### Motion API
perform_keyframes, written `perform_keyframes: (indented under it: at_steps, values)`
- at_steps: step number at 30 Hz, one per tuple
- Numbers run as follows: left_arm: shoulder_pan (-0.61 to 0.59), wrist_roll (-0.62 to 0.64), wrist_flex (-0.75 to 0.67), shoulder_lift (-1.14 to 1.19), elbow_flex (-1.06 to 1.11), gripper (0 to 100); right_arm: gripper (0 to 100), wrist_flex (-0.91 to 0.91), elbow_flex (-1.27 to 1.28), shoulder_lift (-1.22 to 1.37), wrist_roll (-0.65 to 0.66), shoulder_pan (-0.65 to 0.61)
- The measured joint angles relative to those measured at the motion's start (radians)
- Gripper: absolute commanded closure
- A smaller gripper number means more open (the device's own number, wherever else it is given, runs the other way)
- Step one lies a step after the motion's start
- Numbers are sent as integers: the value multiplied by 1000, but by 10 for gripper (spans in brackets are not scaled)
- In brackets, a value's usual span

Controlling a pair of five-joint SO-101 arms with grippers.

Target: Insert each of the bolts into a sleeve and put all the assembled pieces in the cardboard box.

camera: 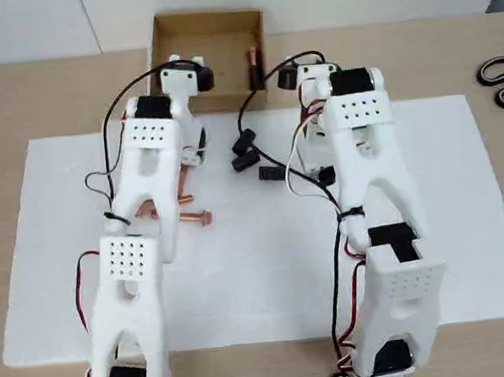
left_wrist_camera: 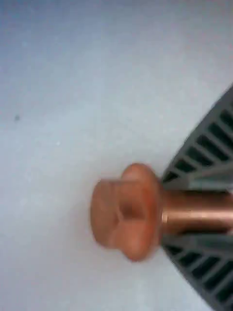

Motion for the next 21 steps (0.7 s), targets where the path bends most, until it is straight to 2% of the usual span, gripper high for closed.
perform_keyframes:
  at_steps: [4, 9, 16, 21]
  values:
    - [0, -2, 12, 2, -11, 994, 995, 0, 0, 0, 0, 0]
    - [2, 3, 104, 14, -129, 994, 995, 0, 0, 0, 0, 0]
    - [-2, 5, 114, 9, -196, 994, 995, 0, 0, 0, 0, 0]
    - [-3, 11, 114, -115, -196, 994, 995, 0, 0, -55, 0, 2]
